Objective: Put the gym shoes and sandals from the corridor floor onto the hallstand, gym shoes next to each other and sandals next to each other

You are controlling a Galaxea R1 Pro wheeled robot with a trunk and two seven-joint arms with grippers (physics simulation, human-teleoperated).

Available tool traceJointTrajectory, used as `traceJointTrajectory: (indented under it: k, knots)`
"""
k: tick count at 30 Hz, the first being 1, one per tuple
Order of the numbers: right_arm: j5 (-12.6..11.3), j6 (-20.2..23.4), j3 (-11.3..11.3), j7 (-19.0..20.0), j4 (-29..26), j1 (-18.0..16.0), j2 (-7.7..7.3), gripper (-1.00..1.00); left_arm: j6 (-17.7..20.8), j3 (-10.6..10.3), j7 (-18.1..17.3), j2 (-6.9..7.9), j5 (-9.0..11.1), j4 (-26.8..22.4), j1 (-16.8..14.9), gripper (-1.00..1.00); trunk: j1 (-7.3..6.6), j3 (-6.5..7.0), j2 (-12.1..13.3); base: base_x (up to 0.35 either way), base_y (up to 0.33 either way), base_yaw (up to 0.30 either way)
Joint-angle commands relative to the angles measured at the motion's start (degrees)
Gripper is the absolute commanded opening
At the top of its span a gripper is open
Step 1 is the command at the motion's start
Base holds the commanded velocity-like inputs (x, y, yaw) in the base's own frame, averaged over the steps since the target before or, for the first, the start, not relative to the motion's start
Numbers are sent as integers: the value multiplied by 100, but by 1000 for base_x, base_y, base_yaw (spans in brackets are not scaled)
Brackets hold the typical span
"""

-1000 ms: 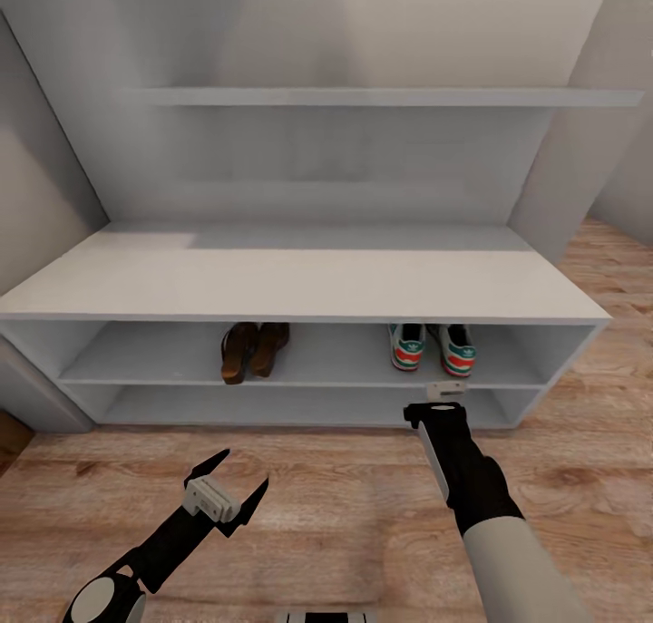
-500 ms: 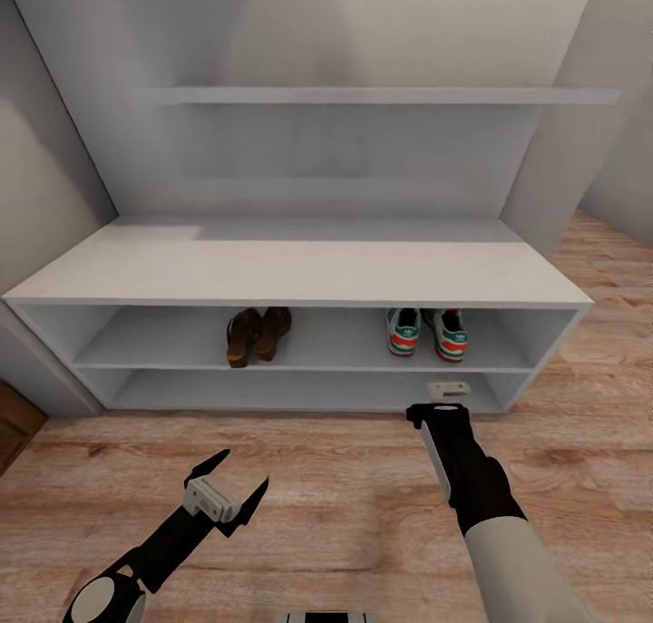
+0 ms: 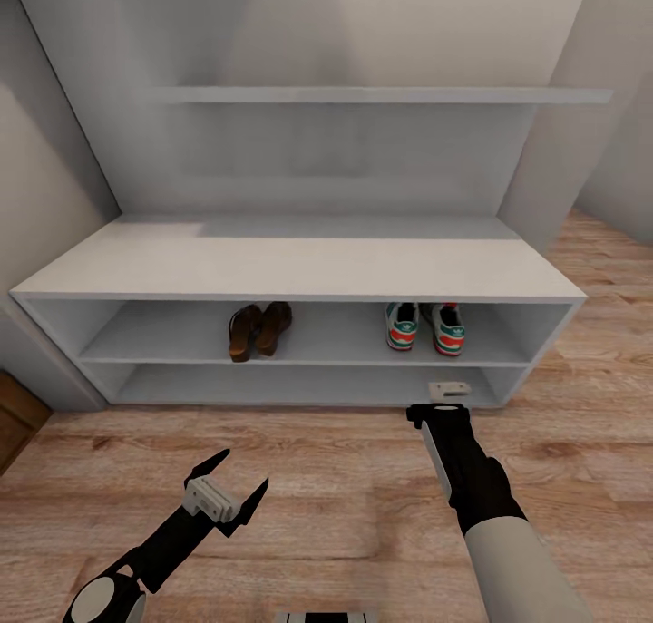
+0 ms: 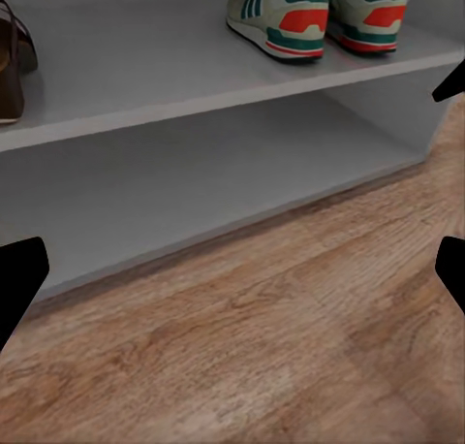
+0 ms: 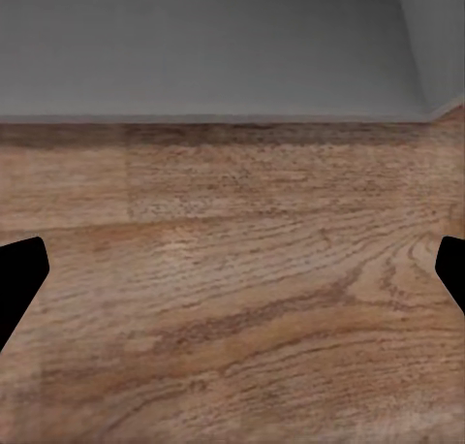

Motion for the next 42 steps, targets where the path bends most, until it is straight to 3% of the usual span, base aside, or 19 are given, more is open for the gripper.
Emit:
traceJointTrajectory:
  k: [1,42]
  knots:
    - [0,-6,-1,0,-1,0,0,100,0,0,0,0,0,0,1,100,0,0,0,-21,0,0]
    - [0,-137,6,0,-14,8,8,100,8,0,2,0,-5,16,-1,100,0,0,0,-4,0,0]
